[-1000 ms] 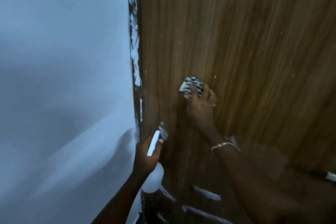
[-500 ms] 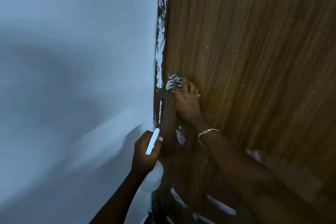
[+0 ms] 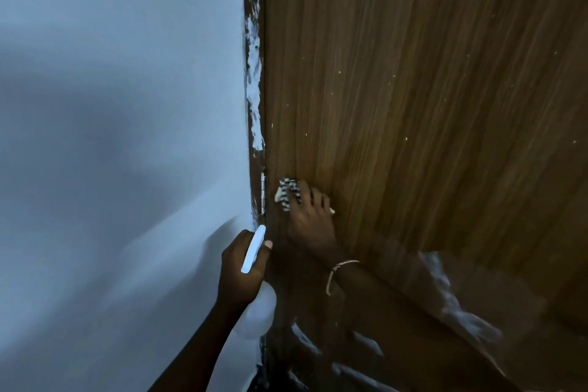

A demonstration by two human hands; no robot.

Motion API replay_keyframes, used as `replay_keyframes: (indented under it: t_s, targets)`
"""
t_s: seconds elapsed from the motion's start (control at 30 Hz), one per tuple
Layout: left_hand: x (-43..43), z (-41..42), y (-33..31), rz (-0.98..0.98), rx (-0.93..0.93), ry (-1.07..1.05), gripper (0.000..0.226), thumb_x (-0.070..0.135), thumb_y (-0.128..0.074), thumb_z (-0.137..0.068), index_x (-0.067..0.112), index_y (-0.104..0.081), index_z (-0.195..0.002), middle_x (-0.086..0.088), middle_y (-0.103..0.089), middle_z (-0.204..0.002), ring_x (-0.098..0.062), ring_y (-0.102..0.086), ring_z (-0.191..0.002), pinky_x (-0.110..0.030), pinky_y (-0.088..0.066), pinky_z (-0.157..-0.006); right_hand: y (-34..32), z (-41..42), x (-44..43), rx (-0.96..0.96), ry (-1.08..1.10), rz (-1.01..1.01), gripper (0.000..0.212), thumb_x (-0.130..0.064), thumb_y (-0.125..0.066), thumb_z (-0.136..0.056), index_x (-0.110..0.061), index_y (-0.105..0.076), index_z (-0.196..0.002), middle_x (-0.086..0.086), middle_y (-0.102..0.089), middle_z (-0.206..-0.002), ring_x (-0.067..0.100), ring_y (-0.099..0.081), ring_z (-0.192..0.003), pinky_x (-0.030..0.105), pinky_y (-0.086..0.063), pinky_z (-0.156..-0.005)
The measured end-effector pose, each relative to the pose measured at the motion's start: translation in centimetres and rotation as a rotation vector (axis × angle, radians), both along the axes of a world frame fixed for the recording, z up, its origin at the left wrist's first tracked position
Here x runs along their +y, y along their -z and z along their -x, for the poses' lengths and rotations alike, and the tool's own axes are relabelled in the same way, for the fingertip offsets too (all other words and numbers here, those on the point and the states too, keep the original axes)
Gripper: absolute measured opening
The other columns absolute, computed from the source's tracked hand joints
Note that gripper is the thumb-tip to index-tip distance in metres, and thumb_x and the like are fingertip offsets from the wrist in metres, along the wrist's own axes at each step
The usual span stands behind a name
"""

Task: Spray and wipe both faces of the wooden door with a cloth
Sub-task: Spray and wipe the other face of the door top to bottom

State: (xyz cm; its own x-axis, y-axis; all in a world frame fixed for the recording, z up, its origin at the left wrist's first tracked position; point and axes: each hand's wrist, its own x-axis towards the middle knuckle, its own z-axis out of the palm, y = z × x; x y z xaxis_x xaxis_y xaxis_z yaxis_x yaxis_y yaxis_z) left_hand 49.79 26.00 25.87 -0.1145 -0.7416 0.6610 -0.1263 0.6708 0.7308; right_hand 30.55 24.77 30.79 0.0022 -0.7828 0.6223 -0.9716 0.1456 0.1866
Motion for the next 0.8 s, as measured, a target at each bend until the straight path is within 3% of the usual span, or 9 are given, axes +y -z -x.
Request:
replay_keyframes:
  t_s: [0.07,0.2,0.3,0.4,0.47,0.53,0.63,0.73,0.8]
  targets:
    - [-0.1,0.4,-0.1,0.011,-0.001,0.009,0.058,0.067,-0.055,-0.095,0.010,-0.069,-0.100,-0.001,-0.069,-0.087,-0.018,-0.068,-0.078,-0.027,-0.060,-0.069,1.6,0.9,0.6,0.082,-0.102,-0.062,0.045,-0.046,-0.058,-0.091,-0.016,-0.066,-0.124,0.016,-0.055,-0.140,0.034,-0.051,-0.121,0.048,-0.042,-0.099]
    - [-0.2,1.8,0.5,0.083,-0.015,0.040,0.036,0.047,-0.062,-0.096,0.012,-0.068,-0.096,0.007,-0.067,-0.083,-0.014,-0.068,-0.075,-0.027,-0.059,-0.064,6.7,7.0,6.5,0.334,-0.210,-0.018,0.031,-0.029,-0.053,-0.093,-0.020,-0.072,-0.115,0.012,-0.057,-0.134,0.030,-0.050,-0.114,0.046,-0.038,-0.095]
    - [-0.5,2.4,1.2,0.093,-0.024,0.039,0.051,0.057,-0.061,-0.097,0.008,-0.072,-0.101,0.009,-0.069,-0.090,-0.014,-0.071,-0.080,-0.027,-0.063,-0.072,4.8,9.9,9.3,0.290,-0.112,0.116,0.043,-0.035,-0.050,-0.091,-0.021,-0.065,-0.129,0.014,-0.049,-0.137,0.033,-0.048,-0.112,0.047,-0.037,-0.091]
    - [-0.7,2.6,1.2,0.080,-0.036,0.037,0.061,0.061,-0.060,-0.097,0.002,-0.073,-0.106,0.001,-0.072,-0.094,-0.019,-0.073,-0.085,-0.029,-0.063,-0.077,1.0,7.1,5.7,0.149,-0.018,0.197,0.056,-0.040,-0.063,-0.085,-0.018,-0.057,-0.136,0.018,-0.048,-0.138,0.036,-0.046,-0.116,0.049,-0.044,-0.091]
    - [-0.5,2.6,0.6,0.026,-0.029,0.050,0.043,0.051,-0.064,-0.095,0.010,-0.072,-0.106,0.006,-0.072,-0.093,-0.014,-0.072,-0.086,-0.022,-0.060,-0.076,-0.1,3.6,2.0,0.093,-0.033,0.098,0.059,-0.041,-0.068,-0.083,-0.017,-0.059,-0.135,0.019,-0.050,-0.141,0.037,-0.049,-0.120,0.051,-0.048,-0.093]
    - [-0.4,2.2,0.5,0.008,-0.028,0.036,0.035,0.049,-0.062,-0.094,0.018,-0.069,-0.108,0.012,-0.070,-0.095,-0.008,-0.070,-0.089,-0.012,-0.055,-0.077,2.0,0.8,-1.3,0.154,-0.113,-0.110,0.045,-0.034,-0.061,-0.087,-0.019,-0.065,-0.129,0.015,-0.053,-0.143,0.035,-0.053,-0.122,0.049,-0.048,-0.096]
    - [-0.8,1.1,1.2,-0.001,-0.042,0.002,0.064,0.073,-0.053,-0.093,0.013,-0.071,-0.108,0.004,-0.072,-0.097,-0.012,-0.071,-0.088,-0.014,-0.057,-0.080,8.6,0.3,-1.5,0.250,-0.214,-0.329,0.033,-0.028,-0.052,-0.095,-0.020,-0.068,-0.124,0.008,-0.056,-0.139,0.030,-0.056,-0.118,0.047,-0.050,-0.094]
    - [-0.9,0.5,1.7,-0.021,-0.069,0.004,0.062,0.070,-0.051,-0.095,0.011,-0.070,-0.100,0.001,-0.070,-0.087,-0.016,-0.068,-0.081,-0.016,-0.056,-0.071,11.2,3.0,2.0,0.357,-0.256,-0.301,0.033,-0.027,-0.044,-0.095,-0.026,-0.075,-0.108,0.003,-0.063,-0.129,0.025,-0.059,-0.110,0.042,-0.044,-0.092]
    - [-0.6,0.4,1.5,-0.046,-0.081,0.000,0.050,0.060,-0.055,-0.095,0.012,-0.069,-0.098,0.000,-0.069,-0.084,-0.015,-0.067,-0.080,-0.014,-0.053,-0.067,9.1,4.2,3.5,0.280,-0.195,-0.198,0.032,-0.029,-0.049,-0.092,-0.024,-0.074,-0.110,0.007,-0.062,-0.131,0.027,-0.057,-0.112,0.044,-0.043,-0.092]
